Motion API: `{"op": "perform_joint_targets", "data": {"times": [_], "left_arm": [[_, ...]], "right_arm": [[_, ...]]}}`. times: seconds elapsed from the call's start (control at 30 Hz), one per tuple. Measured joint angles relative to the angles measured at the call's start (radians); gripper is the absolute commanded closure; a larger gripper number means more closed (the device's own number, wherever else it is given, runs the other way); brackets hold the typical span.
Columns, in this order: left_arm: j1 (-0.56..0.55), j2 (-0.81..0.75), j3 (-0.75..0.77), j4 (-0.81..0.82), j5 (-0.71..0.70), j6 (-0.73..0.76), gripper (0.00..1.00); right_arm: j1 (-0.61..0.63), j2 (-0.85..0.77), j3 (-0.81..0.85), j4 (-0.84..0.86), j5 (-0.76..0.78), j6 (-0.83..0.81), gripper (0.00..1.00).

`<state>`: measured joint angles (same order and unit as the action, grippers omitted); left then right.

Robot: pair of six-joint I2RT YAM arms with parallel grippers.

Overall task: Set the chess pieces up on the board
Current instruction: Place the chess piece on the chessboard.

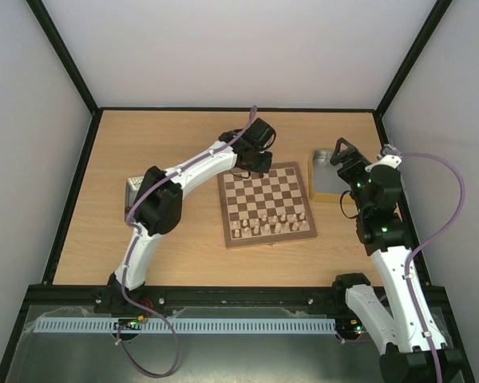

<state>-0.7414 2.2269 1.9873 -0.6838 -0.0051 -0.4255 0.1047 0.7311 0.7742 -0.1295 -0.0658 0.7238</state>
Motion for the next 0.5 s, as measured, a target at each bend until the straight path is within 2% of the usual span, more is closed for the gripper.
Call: {"op": "perform_joint_targets", "data": {"times": [0.27, 0.5], "left_arm": [[0.0, 0.068, 0.085, -0.016, -0.002, 0.0, 0.95], [0.0, 0.102, 0.093, -0.018, -0.014, 0.0, 0.93]], "right_arm": [[0.0, 0.002, -0.013, 0.001, -0.006, 0.004, 0.02], [0.0, 0.016, -0.014, 0.008, -0.01, 0.011, 0.02]]}}
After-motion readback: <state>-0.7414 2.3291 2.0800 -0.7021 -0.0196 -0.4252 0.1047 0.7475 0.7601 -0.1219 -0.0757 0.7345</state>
